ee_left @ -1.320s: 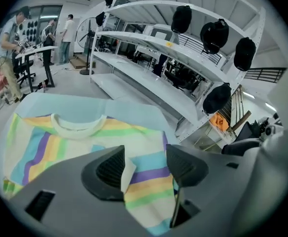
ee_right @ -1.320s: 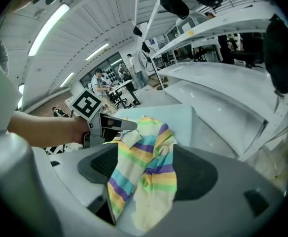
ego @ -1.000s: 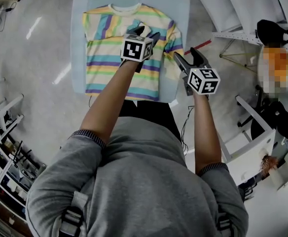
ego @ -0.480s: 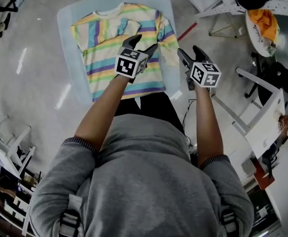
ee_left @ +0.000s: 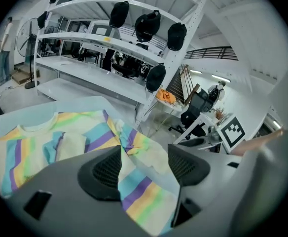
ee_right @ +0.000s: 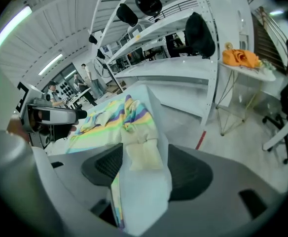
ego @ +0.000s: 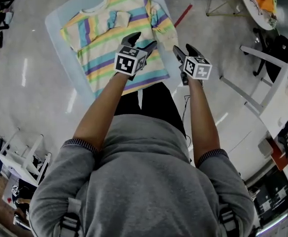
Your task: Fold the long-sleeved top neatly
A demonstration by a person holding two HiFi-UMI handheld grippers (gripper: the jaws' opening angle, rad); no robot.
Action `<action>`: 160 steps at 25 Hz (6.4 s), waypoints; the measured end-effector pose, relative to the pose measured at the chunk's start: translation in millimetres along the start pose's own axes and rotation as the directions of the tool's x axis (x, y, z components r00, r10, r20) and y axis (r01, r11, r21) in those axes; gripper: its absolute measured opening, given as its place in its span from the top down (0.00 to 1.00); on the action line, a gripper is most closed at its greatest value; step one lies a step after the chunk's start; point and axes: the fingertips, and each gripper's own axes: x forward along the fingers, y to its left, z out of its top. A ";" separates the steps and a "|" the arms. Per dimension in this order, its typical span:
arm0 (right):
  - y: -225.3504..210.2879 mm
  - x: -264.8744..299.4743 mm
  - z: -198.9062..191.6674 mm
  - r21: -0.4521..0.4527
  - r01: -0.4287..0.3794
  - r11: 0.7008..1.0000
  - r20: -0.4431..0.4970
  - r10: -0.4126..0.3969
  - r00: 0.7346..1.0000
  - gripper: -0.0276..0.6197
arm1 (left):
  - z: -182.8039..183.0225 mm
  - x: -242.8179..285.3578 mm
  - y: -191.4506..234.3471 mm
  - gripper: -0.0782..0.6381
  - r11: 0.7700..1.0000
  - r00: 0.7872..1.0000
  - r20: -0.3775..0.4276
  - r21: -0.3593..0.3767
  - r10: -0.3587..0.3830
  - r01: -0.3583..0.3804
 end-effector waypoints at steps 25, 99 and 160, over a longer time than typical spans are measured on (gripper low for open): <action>-58.0 -24.4 95.3 -0.295 0.103 0.950 0.045 -0.093 0.995 0.89 | 47.8 -34.6 27.7 0.46 0.990 0.985 0.100 -0.032 0.137 -0.135; 392.2 148.0 158.9 -0.906 -0.055 -0.419 -0.138 0.171 0.976 0.41 | -32.2 -295.1 222.4 0.46 0.876 0.857 0.226 -0.260 0.464 -0.406; 70.9 -9.6 -167.3 -0.380 -0.058 0.923 -0.257 -0.045 0.965 0.87 | -349.9 -248.2 103.9 0.84 0.793 0.842 -0.228 -0.287 0.488 -0.538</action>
